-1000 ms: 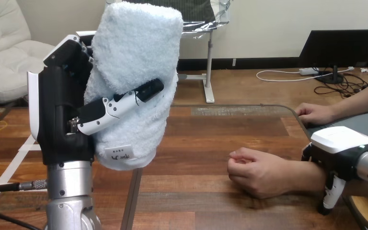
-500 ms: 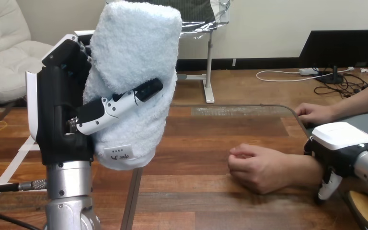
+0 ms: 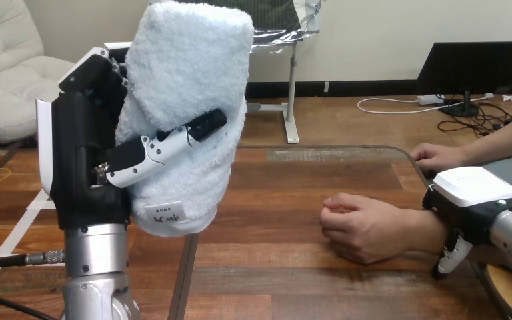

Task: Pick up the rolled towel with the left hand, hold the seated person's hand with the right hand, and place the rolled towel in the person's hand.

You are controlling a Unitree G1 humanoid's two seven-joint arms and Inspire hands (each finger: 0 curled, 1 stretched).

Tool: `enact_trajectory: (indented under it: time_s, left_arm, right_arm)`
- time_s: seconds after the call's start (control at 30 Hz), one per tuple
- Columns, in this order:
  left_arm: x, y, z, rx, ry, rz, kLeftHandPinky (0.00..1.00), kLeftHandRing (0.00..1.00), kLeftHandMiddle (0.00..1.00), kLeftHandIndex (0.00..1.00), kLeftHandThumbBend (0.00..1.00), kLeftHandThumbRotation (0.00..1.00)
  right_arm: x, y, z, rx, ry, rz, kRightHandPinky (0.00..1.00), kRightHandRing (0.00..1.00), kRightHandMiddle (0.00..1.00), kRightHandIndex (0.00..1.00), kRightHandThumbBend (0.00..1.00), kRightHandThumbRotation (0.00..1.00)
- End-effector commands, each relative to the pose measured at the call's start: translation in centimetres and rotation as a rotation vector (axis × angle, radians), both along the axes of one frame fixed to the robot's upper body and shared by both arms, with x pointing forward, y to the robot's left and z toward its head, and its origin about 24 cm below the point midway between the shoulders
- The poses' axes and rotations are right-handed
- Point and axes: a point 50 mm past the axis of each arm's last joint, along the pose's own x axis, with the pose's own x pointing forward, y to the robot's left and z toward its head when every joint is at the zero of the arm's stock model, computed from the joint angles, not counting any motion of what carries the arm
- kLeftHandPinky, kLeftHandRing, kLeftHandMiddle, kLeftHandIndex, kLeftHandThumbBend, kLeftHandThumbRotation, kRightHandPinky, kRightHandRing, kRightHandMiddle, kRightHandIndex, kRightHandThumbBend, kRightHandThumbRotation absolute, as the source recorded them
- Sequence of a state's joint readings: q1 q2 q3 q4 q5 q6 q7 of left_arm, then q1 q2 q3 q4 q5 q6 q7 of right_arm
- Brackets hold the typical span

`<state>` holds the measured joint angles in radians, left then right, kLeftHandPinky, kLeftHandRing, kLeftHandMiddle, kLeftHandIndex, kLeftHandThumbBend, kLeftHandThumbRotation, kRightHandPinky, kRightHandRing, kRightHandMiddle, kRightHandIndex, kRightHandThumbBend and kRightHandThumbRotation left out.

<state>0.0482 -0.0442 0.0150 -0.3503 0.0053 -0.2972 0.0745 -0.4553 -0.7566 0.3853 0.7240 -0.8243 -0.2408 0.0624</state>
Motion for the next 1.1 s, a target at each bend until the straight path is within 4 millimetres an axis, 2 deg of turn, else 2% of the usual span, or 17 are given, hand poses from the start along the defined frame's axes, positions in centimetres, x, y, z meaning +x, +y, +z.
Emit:
enact_trajectory:
  time_s: [0.0, 0.47, 0.77, 1.07]
  left_arm:
    - [0.5, -0.4, 2.0, -0.005, -0.109, -0.011, 0.15, 0.21, 0.28, 0.37, 0.55, 0.00]
    - [0.6, -0.5, 1.9, 0.003, -0.109, -0.007, 0.15, 0.20, 0.27, 0.37, 0.56, 0.00]
    - [0.8, -0.6, 1.6, -0.004, -0.107, -0.016, 0.15, 0.20, 0.27, 0.37, 0.55, 0.00]
    - [1.1, -0.7, 1.2, -0.015, -0.090, -0.017, 0.15, 0.21, 0.27, 0.37, 0.56, 0.00]
  right_arm:
    - [-0.7, 1.0, -2.3, 0.052, 0.069, -0.002, 0.11, 0.19, 0.28, 0.36, 0.90, 0.00]
    - [-0.5, 1.2, -2.0, 0.118, 0.047, -0.029, 0.10, 0.17, 0.25, 0.30, 0.86, 0.01]
    - [-0.2, 1.2, -1.2, 0.133, 0.032, -0.030, 0.14, 0.21, 0.29, 0.32, 0.85, 0.06]
    - [0.0, 1.1, 0.0, 0.181, -0.015, -0.024, 0.16, 0.22, 0.29, 0.32, 0.86, 0.06]
